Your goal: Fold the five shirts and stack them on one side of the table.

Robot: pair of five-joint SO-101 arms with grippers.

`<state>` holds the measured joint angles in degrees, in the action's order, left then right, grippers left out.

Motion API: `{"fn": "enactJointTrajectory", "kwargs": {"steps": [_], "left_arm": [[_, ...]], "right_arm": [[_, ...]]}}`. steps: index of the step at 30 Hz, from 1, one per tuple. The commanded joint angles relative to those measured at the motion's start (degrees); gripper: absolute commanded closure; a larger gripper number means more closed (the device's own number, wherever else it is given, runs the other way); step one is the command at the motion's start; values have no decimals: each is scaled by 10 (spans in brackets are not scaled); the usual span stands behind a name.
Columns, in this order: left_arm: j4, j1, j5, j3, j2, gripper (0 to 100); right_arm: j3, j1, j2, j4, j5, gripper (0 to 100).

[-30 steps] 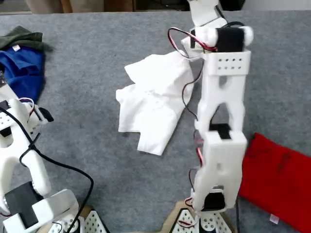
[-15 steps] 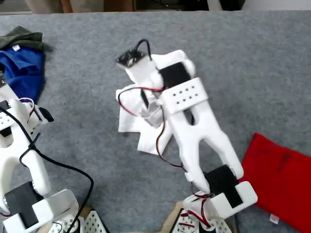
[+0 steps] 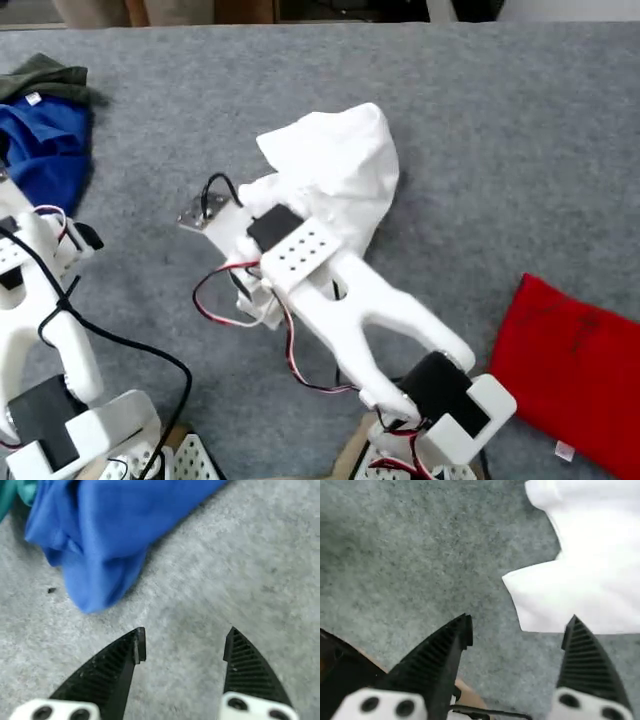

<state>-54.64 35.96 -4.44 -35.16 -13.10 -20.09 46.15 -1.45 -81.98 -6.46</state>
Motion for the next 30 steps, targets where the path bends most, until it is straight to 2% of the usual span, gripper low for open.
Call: {"fn": "enactJointTrajectory", "kwargs": {"steps": [1,7,15,20,25,30], "left_arm": [[18,7,4,0,-15,739],[19,5,4,-2,-15,739],[19,5,4,-2,-15,739],[19,5,4,-2,-15,739],[19,5,4,-2,-15,739],[19,5,4,-3,-15,739]], "right_arm": [[-25,7,-5,44,7,784],[-24,6,58,81,7,811],[-17,-1,92,84,25,638],[-22,-29,97,95,22,638],[-24,-29,97,108,22,641],[-24,-10,97,110,22,716]]}}
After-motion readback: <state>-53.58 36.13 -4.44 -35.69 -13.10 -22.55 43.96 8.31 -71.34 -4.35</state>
